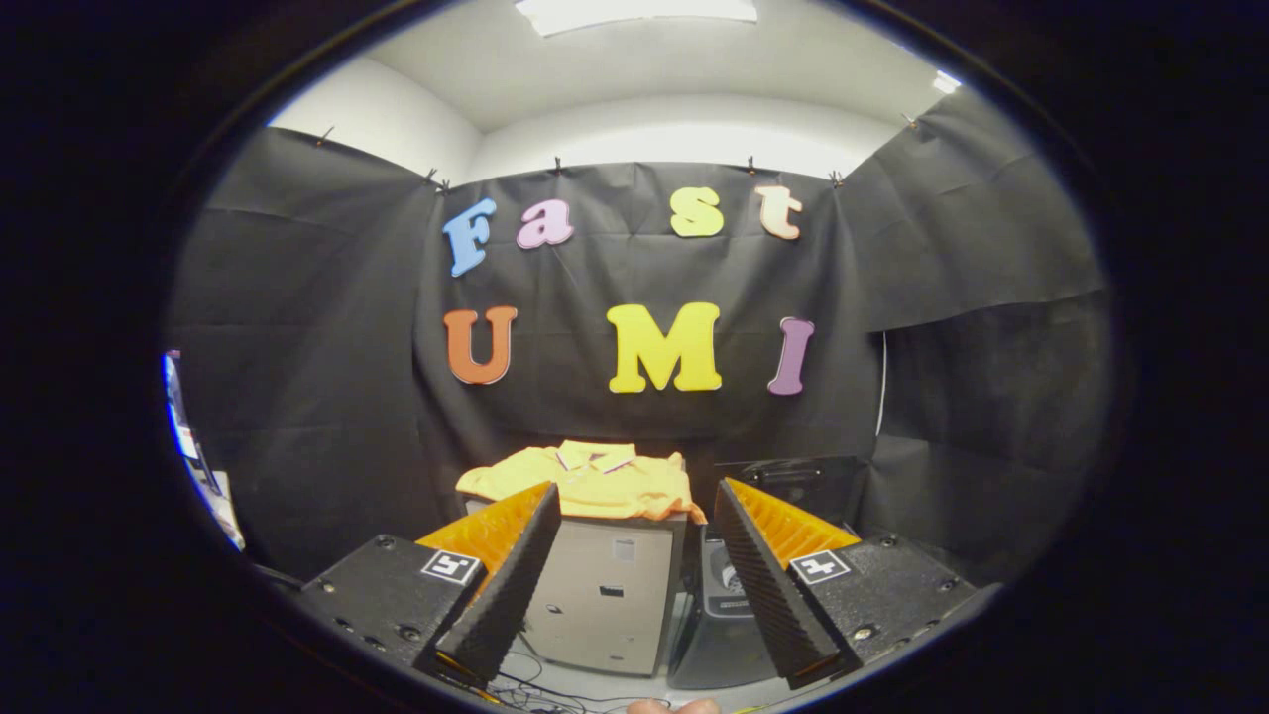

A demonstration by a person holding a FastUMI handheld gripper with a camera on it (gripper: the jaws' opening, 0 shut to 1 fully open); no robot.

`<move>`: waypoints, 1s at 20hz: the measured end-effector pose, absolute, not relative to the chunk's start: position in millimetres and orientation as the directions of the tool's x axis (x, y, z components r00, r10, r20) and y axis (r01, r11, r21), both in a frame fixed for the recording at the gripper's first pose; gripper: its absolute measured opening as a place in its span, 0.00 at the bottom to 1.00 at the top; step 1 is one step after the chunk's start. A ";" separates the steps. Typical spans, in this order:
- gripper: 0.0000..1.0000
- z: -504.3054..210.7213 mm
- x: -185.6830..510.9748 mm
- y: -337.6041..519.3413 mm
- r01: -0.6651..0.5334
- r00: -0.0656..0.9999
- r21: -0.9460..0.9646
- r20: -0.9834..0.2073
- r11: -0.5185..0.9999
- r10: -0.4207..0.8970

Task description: Put the clothes into the washing machine and then close the washing machine lid.

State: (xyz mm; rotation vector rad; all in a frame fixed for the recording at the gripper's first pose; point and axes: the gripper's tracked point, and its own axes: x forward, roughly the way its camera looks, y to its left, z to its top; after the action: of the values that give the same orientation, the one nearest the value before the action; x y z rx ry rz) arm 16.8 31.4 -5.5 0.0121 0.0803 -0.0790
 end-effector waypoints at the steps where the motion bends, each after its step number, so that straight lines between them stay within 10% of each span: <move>1: 0.98 -6.5 22.8 33.9 0.083 0.992 0.012 -0.095 0.996 -0.081; 20: 0.99 -61.5 363.1 97.6 -0.163 0.801 0.079 -0.571 0.983 0.179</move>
State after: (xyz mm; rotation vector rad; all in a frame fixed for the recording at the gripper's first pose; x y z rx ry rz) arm 363.1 97.6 -61.5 0.0265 0.6152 0.1834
